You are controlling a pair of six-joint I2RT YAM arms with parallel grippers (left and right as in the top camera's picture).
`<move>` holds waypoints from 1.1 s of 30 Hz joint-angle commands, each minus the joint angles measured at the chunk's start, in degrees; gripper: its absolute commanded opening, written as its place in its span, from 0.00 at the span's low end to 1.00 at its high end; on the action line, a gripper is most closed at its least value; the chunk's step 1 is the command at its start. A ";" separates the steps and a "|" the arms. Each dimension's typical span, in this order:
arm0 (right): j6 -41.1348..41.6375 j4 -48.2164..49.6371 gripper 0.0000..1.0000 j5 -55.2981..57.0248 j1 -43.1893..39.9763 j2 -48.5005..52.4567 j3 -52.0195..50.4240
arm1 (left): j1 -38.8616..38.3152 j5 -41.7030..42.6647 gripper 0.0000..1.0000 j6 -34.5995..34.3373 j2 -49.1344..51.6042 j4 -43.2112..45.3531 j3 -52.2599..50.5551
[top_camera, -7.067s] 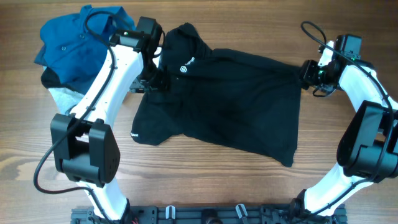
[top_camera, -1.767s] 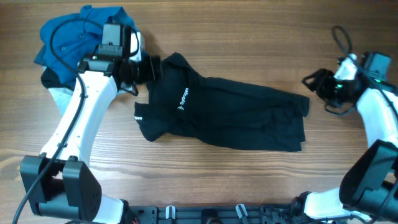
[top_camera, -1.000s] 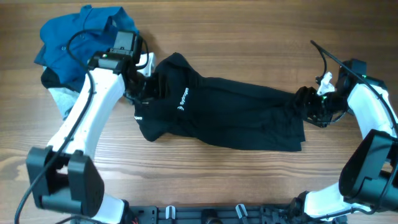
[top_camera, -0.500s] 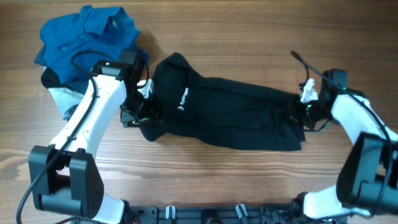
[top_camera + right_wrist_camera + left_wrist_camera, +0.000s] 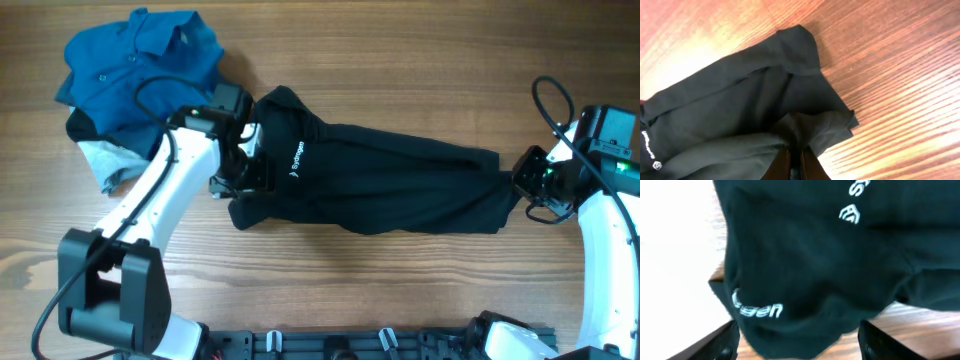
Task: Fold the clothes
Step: 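Lift the shirt with both grippers, stretching it between them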
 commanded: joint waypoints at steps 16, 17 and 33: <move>0.90 0.63 0.04 1.92 -0.13 -0.33 0.72 | -0.22 -3.69 0.04 -3.67 0.11 7.63 -4.79; 1.05 0.66 0.04 1.92 -0.13 -0.33 0.72 | -0.22 -3.74 0.04 -3.65 0.00 7.67 -4.63; 1.07 1.09 0.04 1.92 -0.13 -0.33 0.72 | -0.22 -8.59 0.10 -3.23 0.68 10.58 -3.39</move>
